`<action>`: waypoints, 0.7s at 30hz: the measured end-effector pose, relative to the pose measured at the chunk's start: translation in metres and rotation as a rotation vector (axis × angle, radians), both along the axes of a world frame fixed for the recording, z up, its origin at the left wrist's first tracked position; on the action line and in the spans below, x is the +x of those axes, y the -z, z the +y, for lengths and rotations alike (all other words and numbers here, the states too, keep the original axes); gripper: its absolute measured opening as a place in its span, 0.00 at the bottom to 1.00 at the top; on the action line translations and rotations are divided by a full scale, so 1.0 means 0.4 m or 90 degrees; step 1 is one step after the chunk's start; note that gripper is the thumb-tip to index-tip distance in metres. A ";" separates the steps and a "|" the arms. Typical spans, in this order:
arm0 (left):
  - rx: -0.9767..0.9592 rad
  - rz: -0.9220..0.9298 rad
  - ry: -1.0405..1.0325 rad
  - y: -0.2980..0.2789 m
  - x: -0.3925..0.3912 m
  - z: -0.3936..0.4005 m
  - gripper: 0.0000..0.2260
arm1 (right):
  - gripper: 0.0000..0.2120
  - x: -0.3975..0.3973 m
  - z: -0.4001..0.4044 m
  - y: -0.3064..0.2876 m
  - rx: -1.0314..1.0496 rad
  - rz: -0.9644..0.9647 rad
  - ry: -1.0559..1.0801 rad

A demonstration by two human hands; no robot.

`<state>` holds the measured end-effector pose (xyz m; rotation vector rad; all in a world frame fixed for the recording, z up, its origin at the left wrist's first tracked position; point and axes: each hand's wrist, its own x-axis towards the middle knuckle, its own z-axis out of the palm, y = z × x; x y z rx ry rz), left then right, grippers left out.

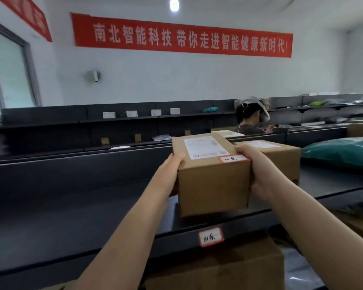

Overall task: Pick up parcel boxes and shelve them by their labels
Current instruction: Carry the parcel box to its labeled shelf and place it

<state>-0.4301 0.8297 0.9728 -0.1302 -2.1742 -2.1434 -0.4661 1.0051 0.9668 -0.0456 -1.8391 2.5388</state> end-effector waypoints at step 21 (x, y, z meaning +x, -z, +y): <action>-0.009 -0.133 -0.138 0.068 -0.106 -0.020 0.10 | 0.14 -0.128 -0.048 0.087 0.006 -0.091 -0.066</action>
